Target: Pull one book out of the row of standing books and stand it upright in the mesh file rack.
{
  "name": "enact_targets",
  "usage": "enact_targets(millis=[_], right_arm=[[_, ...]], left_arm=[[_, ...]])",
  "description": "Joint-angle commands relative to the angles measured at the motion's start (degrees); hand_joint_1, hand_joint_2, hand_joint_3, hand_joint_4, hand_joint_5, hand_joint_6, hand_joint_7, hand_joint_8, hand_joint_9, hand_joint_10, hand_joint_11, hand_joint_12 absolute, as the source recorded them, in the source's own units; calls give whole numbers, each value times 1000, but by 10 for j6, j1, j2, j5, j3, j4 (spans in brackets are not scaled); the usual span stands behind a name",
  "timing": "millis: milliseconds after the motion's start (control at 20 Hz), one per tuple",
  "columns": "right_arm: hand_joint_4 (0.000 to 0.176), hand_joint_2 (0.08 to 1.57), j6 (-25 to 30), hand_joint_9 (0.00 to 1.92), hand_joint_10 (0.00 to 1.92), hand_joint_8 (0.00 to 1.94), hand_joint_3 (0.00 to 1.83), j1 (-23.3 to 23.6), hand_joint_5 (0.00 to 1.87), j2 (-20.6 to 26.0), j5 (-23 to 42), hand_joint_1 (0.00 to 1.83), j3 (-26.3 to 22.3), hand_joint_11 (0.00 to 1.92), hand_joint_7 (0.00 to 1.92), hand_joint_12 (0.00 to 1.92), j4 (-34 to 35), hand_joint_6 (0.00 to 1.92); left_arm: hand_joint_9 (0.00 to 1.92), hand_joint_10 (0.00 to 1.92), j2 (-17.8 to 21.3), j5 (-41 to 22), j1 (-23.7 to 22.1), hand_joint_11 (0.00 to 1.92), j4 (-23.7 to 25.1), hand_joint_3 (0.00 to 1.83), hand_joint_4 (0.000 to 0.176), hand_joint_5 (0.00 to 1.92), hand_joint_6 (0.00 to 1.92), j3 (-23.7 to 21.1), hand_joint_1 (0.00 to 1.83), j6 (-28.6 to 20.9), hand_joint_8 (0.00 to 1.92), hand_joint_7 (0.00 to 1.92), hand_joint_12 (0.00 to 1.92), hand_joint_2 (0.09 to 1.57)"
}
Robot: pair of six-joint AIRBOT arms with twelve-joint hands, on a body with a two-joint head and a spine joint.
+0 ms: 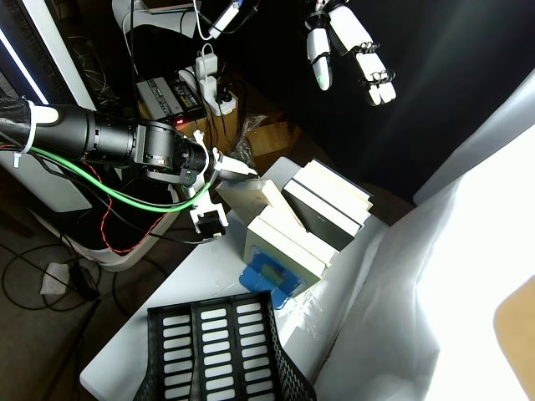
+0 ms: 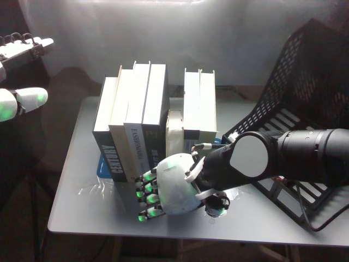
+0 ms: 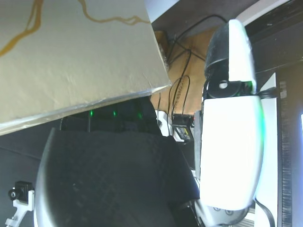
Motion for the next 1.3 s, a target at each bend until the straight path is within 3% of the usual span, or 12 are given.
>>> enact_targets(millis=[0,50,150,200,300,600,650,750,800,1000,1100,1250], right_arm=[[21,886,2,3,0,2,41,-5,19,13,-7,1063,-2,0,9,23,10,4],[29,888,2,99,0,0,62,-3,3,19,-4,1047,-7,0,152,610,22,0],[21,874,-16,3,0,2,65,1,19,24,-1,1063,-13,0,9,23,43,4],[29,873,-18,99,0,0,93,1,3,24,0,1047,-13,0,152,610,43,0],[21,858,-23,3,0,2,100,1,19,24,0,1063,-10,0,9,23,44,4],[24,853,-31,0,0,0,100,0,3,24,0,1067,1,0,0,0,34,1],[30,850,-31,98,0,0,140,-1,0,24,1,1048,1,0,150,605,34,0],[21,833,-31,3,0,2,151,-1,19,24,0,1063,2,0,9,23,37,4],[29,823,-31,99,0,0,199,-2,3,24,1,1047,2,0,152,610,46,0],[1,789,-81,19,0,15,274,-2,97,37,27,1052,-7,0,49,121,114,24],[29,770,-86,99,0,0,309,-1,3,38,28,1047,-2,0,152,610,117,0],[1,761,-86,19,0,14,332,-1,97,38,28,1053,7,0,49,121,110,24]], left_arm=[[0,0,12,-68,-3,0,-21,0,48,80,15,1,370,-2,0,0,0,1408],[0,0,12,-68,-4,0,-19,0,44,85,15,1,383,-2,0,0,0,1402],[0,0,12,-67,-8,0,-15,0,26,99,16,3,465,-2,0,0,0,1386],[0,0,12,-65,-10,0,-13,0,29,104,18,3,476,-2,0,0,0,1386],[0,0,12,-54,-25,0,5,0,37,88,9,9,433,-2,0,0,0,1380],[0,0,-1,-3,-95,0,98,0,81,91,8,26,558,-23,0,0,0,1297],[0,0,-2,-1,-98,0,103,0,93,82,4,26,568,-23,0,0,0,1296],[0,0,-1,4,-106,0,112,0,106,48,8,26,569,-26,0,0,0,1298],[0,0,-1,4,-107,0,115,0,100,53,10,27,577,-26,0,0,0,1294],[0,0,-5,13,-125,0,137,0,106,25,1,31,570,-33,0,0,0,1330],[0,0,-7,20,-138,0,154,20,88,0,0,33,458,-37,0,0,0,1378],[0,0,-6,32,-157,0,182,30,45,0,0,35,82,-45,0,0,0,1439]])
